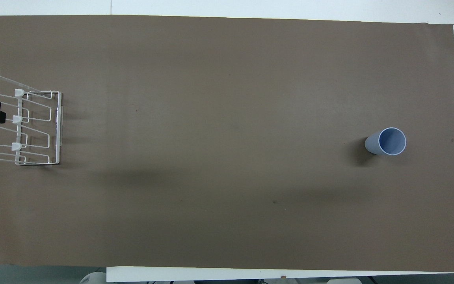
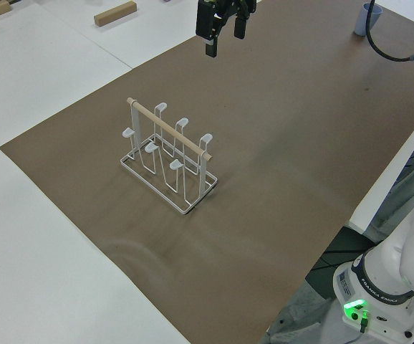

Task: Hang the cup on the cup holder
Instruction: 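Reach the right gripper toward the light blue cup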

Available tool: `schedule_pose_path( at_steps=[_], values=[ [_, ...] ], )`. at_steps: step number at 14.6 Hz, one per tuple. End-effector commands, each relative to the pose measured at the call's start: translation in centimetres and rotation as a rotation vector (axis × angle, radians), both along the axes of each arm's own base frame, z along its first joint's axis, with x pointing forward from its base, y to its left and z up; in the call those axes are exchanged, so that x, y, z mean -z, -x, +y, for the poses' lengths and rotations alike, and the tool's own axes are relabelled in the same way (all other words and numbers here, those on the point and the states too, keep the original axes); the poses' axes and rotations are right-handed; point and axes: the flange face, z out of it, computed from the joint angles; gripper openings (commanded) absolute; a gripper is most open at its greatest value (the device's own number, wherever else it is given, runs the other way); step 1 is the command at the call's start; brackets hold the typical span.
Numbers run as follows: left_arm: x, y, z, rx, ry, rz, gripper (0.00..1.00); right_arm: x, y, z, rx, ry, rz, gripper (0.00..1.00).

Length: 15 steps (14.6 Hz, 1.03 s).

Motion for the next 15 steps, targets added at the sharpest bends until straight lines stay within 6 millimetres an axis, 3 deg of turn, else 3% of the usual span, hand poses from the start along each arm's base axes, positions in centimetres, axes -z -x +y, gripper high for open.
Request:
schedule_pose_path(
  at_steps=[1,5,9,12,15],
  values=[
    [0.0,0.4,0.1,-0.013,0.003,0.010,1.00,0.0,0.2,-0.4,0.017,-0.021,-0.009,1.00],
    [0.0,0.4,0.1,-0.013,0.003,0.010,1.00,0.0,0.2,-0.3,0.017,-0.014,-0.005,1.00],
    [0.0,0.4,0.0,-0.010,0.002,0.010,1.00,3.3,0.8,-1.0,-0.029,-0.024,-0.052,1.00],
    [0.1,0.3,0.1,-0.013,0.003,0.011,1.00,10.8,0.2,-2.4,-0.069,-0.030,-0.086,1.00],
    [0.0,0.4,0.0,-0.012,0.003,0.013,1.00,19.5,0.2,-6.0,-0.163,-0.039,-0.087,0.99]
  ],
)
